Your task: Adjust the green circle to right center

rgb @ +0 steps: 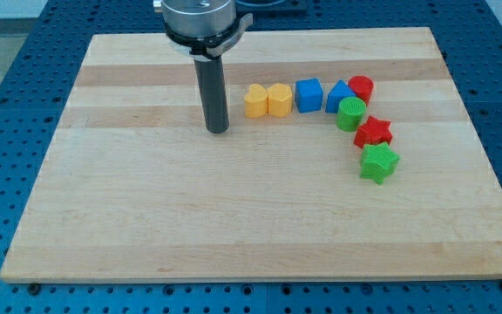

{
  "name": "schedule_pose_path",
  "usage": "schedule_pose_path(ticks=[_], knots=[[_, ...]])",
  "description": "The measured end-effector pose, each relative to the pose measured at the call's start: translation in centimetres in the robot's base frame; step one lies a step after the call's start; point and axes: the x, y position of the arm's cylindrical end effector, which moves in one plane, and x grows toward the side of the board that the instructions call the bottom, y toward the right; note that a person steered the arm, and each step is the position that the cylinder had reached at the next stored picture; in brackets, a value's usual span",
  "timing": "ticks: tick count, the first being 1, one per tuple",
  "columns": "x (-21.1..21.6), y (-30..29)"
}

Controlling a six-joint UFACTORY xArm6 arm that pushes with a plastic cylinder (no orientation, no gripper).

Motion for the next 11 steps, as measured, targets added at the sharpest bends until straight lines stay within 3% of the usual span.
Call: schedule_pose_path(ticks=[1, 8, 11], knots=[[0.0, 0.1], [-1.2, 27.4], [-2.5, 30.7]])
